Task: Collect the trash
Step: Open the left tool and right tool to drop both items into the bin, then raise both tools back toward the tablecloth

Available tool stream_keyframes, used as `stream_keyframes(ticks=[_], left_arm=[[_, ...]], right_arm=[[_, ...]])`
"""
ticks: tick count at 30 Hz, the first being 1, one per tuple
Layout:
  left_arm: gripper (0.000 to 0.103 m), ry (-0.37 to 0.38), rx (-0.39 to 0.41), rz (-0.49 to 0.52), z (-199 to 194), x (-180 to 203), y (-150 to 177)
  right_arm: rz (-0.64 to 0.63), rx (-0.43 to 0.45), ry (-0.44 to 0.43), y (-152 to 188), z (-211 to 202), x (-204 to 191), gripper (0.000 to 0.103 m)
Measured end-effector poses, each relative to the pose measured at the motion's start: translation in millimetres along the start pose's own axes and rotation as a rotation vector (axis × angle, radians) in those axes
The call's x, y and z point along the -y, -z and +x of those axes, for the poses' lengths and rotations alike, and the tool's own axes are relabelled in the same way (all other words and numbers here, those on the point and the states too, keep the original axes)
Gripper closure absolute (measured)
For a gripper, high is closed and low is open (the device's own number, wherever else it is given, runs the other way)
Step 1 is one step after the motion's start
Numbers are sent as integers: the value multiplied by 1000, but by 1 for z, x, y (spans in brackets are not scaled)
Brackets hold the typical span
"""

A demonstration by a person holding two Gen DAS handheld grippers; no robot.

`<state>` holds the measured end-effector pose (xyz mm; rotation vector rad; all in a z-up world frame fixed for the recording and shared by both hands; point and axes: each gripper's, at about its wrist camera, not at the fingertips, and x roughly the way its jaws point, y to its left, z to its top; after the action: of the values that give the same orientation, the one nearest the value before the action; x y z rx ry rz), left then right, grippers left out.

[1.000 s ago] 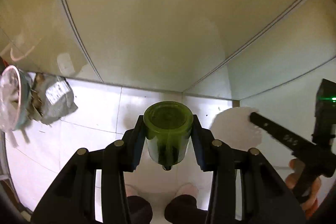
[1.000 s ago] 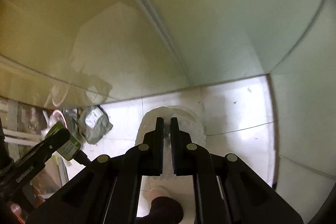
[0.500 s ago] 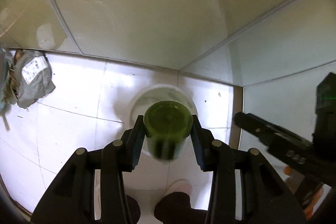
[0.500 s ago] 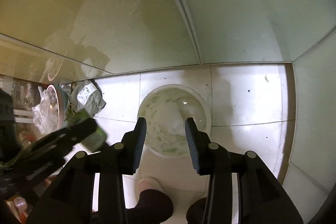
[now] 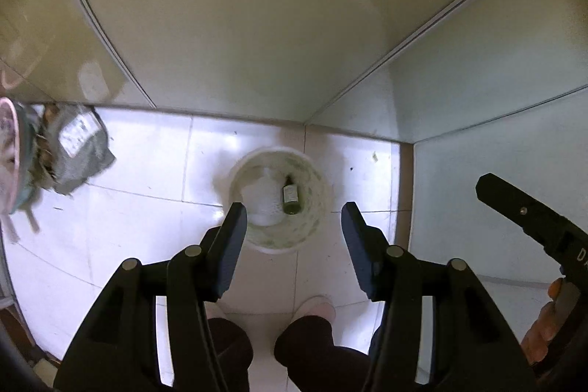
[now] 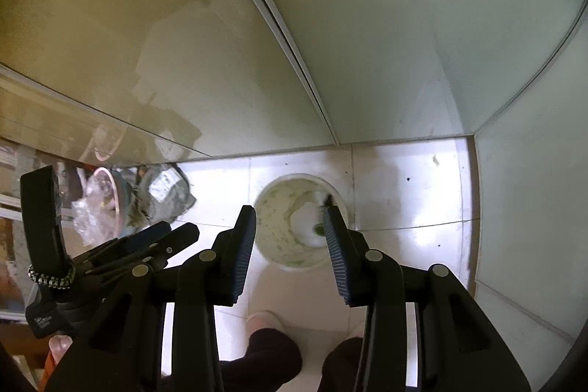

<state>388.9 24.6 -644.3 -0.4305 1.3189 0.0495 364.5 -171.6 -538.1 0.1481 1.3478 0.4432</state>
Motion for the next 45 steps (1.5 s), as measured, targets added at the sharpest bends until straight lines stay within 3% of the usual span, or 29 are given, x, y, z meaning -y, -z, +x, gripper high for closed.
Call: stream_keyframes(ticks=[10,19,25,29,38,45], left_arm=[[50,-1,147,89,-192,45,-24],[45,34,354,198,-373,74,-44],[32,68,518,249,-471,83,-51],[14,51,601,262,-513,83,-58],[8,15,649,295,-535,96,-88],[8,-13,654,254,-518,122,-135]], right_arm=[[-39,118,-3,-24,-156,-71,68],[-77,337,8,-32,-311,-142,68],[-110,500,70,-34,-382,-185,59],[-114,598,99,-35,-413,-197,49],[-110,686,125,-63,-442,-190,48],[-100,681,101,-121,-437,-147,48]])
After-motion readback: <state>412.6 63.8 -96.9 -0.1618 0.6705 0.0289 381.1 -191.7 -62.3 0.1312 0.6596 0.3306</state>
